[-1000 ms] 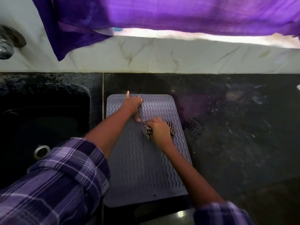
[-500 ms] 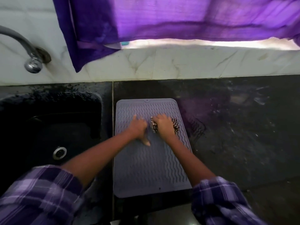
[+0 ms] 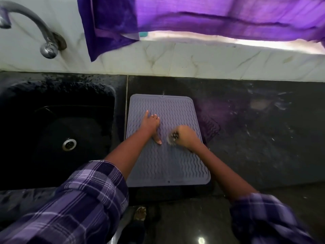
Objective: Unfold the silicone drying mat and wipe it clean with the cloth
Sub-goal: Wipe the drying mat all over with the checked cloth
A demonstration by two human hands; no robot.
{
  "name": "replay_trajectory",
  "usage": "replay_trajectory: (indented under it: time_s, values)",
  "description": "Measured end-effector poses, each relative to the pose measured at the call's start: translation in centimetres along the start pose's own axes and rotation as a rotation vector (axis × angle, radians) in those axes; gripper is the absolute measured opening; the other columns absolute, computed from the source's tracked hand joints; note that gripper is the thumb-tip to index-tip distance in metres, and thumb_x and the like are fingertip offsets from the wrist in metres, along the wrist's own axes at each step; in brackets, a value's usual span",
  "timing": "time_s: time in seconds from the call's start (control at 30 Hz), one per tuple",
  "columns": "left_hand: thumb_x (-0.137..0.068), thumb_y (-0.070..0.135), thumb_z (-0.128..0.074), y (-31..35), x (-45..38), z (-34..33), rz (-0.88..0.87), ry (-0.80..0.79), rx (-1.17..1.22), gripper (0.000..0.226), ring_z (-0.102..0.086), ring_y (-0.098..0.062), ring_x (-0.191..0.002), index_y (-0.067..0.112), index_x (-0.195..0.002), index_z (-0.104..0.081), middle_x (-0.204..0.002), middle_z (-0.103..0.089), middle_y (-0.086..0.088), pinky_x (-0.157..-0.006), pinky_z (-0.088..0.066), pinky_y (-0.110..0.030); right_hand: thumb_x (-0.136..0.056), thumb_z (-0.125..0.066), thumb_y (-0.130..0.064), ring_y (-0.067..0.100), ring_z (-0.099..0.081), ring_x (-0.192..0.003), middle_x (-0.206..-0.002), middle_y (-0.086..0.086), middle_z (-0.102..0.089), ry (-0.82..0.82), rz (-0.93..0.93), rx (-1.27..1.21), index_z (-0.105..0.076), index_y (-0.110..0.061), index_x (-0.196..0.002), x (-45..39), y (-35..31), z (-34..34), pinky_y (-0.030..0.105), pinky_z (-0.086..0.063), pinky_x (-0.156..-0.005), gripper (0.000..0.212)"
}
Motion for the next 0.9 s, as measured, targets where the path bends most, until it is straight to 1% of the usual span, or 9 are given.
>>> replay_trajectory:
  time_s: [0.07,0.23,0.33,0.43,0.47,0.53,0.63,0.73,0.9]
  values:
    - [-0.064,0.066,-0.072,-0.1,-0.2,-0.1,0.009,0.006,0.005,0.119,-0.014,-0.025,-0.149,0.004,-0.151,-0.019,-0.158,-0.022,-0.013,-0.120,0.004,-0.045,-0.087,-0.060,-0.014,0.028,-0.064,-0.100,-0.105,0.013,-0.069,0.164,-0.060,0.023,-0.069,-0.008,-0.102,-1.6,-0.8,0.2,0.036,-0.052,-0.086,0.019]
    - [-0.064,0.067,-0.071,-0.1,-0.5,-0.4,0.008,0.034,0.005,0.115,-0.020,-0.026,-0.148,0.007,-0.150,-0.024,-0.156,-0.026,-0.013,-0.120,0.002,-0.046,-0.092,-0.048,-0.012,0.026,-0.054,-0.117,-0.124,0.010,-0.063,0.213,-0.001,0.118,-0.061,-0.011,-0.123,1.6,-1.3,-3.5,0.036,-0.041,-0.096,0.033]
    - [-0.065,0.067,-0.071,-0.4,0.0,-0.5,0.010,0.047,0.034,0.118,-0.017,-0.028,-0.148,0.005,-0.151,-0.020,-0.157,-0.023,-0.014,-0.120,0.003,-0.047,-0.086,-0.057,-0.010,0.027,-0.058,-0.113,-0.119,0.011,-0.066,0.117,0.110,0.081,-0.067,-0.011,-0.118,6.7,-1.2,-5.5,0.035,-0.043,-0.096,0.033]
    - [-0.070,0.063,-0.070,0.6,1.4,-0.5,0.009,0.081,-0.024,0.115,-0.015,-0.031,-0.148,0.003,-0.152,-0.016,-0.159,-0.017,-0.016,-0.122,-0.001,-0.047,-0.085,-0.061,-0.013,0.029,-0.062,-0.100,-0.105,0.015,-0.066,-0.052,0.028,0.096,-0.068,-0.007,-0.099,6.8,-1.5,-4.9,0.035,-0.049,-0.085,0.017]
    - [-0.073,0.058,-0.070,1.3,1.9,-0.5,-0.022,0.103,-0.042,0.108,-0.018,-0.030,-0.147,0.004,-0.151,-0.020,-0.157,-0.021,-0.015,-0.122,-0.002,-0.047,-0.085,-0.061,-0.014,0.028,-0.062,-0.091,-0.094,0.016,-0.065,-0.106,-0.009,0.080,-0.064,-0.007,-0.085,5.9,-1.8,-3.8,0.034,-0.050,-0.076,0.009]
    - [-0.076,0.047,-0.073,2.6,2.9,-1.1,-0.094,0.075,-0.012,0.089,-0.026,-0.029,-0.144,0.009,-0.147,-0.034,-0.153,-0.032,-0.012,-0.120,-0.003,-0.046,-0.085,-0.061,-0.014,0.025,-0.058,-0.079,-0.081,0.017,-0.058,-0.113,-0.071,-0.012,-0.053,-0.008,-0.071,4.0,-2.0,-1.7,0.036,-0.047,-0.066,0.017]
    - [-0.075,0.038,-0.077,3.4,4.4,-2.8,-0.148,-0.021,0.109,0.088,-0.029,-0.027,-0.143,0.010,-0.147,-0.035,-0.153,-0.033,-0.012,-0.121,-0.004,-0.044,-0.087,-0.060,-0.018,0.029,-0.065,-0.098,-0.103,0.016,-0.069,0.063,-0.117,0.014,-0.066,-0.005,-0.096,3.0,-2.1,-0.8,0.038,-0.052,-0.083,0.017]
    - [-0.080,0.037,-0.073,3.9,5.5,-3.8,-0.128,-0.032,0.093,0.090,-0.020,-0.026,-0.147,0.009,-0.151,-0.024,-0.160,-0.016,-0.012,-0.121,-0.004,-0.044,-0.095,-0.048,-0.015,0.026,-0.055,-0.117,-0.123,0.009,-0.061,0.140,-0.027,0.229,-0.060,-0.015,-0.123,5.0,-3.1,-3.5,0.037,-0.045,-0.097,0.031]
    - [-0.080,0.035,-0.073,4.5,5.3,-3.3,-0.080,-0.014,0.015,0.084,-0.030,-0.025,-0.143,0.007,-0.147,-0.031,-0.155,-0.028,-0.012,-0.119,-0.010,-0.044,-0.088,-0.060,-0.019,0.026,-0.056,-0.115,-0.121,0.009,-0.062,0.088,0.097,0.192,-0.062,-0.016,-0.121,10.5,-2.2,-6.2,0.036,-0.045,-0.098,0.033]
Point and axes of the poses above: each hand's wrist, its own x-axis away from the middle knuckle, its own z-axis out of the back of the hand, y = z × x, the point moved 5 cm from there along -x, towards the middle knuckle
